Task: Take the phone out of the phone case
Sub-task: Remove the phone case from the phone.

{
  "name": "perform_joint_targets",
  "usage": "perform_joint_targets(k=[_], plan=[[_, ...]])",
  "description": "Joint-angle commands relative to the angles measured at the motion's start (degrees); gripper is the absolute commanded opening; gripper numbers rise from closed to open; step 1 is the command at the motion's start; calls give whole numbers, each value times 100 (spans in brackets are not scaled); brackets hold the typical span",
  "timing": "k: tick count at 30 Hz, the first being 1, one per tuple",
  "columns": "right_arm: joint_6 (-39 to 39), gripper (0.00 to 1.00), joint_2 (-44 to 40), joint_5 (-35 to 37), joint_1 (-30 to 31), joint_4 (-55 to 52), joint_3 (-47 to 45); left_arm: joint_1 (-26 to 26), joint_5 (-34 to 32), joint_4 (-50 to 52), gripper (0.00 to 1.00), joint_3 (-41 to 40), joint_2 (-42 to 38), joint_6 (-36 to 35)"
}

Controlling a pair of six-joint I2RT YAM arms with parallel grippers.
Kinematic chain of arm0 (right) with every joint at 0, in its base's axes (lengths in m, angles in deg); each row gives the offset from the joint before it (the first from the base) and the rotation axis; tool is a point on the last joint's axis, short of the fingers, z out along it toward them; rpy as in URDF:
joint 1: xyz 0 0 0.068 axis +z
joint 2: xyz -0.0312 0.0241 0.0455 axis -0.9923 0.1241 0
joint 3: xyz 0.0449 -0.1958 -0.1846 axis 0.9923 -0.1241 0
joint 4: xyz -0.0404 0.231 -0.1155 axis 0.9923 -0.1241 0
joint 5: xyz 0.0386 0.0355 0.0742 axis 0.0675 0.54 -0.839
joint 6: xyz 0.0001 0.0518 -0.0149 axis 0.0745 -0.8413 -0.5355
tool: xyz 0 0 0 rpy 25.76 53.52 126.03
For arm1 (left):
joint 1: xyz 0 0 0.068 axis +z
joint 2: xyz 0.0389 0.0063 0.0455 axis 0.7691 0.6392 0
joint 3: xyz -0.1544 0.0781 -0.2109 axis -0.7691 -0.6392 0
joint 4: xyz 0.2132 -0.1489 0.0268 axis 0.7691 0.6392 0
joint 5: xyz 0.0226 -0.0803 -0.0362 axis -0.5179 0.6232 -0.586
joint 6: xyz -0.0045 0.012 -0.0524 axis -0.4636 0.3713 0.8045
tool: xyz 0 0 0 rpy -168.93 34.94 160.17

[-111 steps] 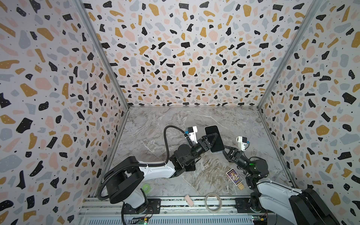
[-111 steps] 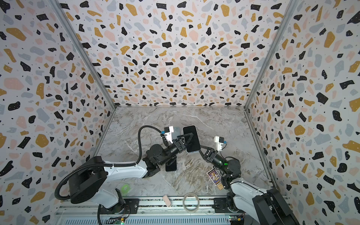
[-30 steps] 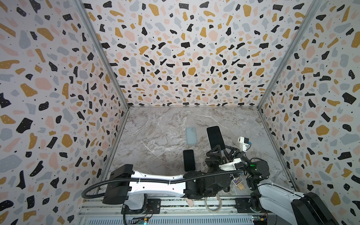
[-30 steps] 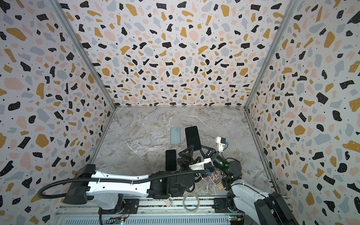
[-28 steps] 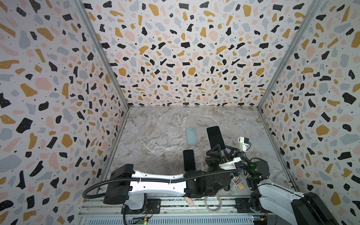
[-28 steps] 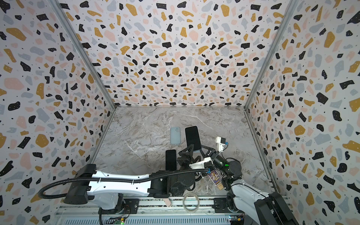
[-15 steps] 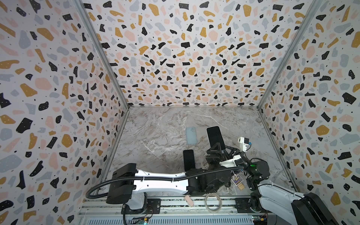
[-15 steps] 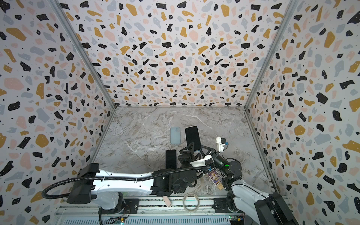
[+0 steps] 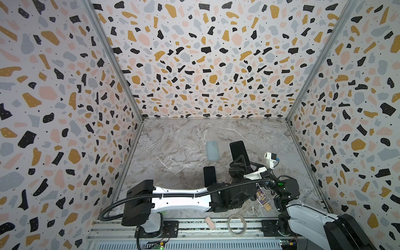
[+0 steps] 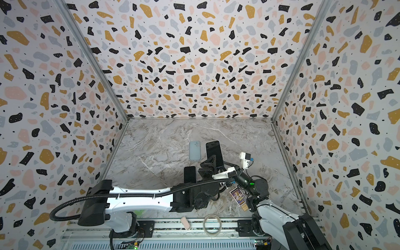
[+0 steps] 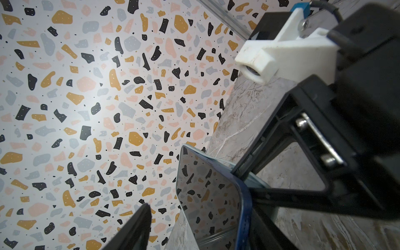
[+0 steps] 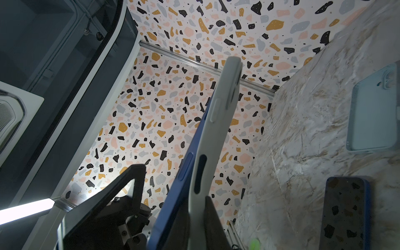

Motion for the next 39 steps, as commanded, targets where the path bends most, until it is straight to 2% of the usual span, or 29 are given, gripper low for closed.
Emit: perform_joint_targets(k=[1, 19, 25, 36, 39], plan=[[74, 0, -119, 10, 36, 390, 65, 68, 63, -170, 69, 241, 38, -10], [79, 0, -129, 4, 57, 389, 97, 302, 270, -144, 61, 257, 135, -1], [74, 0, -119, 13, 71, 390, 92, 338, 307, -117, 54, 258, 142, -49], [83, 0, -136, 39, 89, 382, 83, 340, 351, -73, 30, 265, 144, -68], [83, 0, -128, 48, 88, 373, 83, 342, 359, -51, 18, 273, 153, -69]])
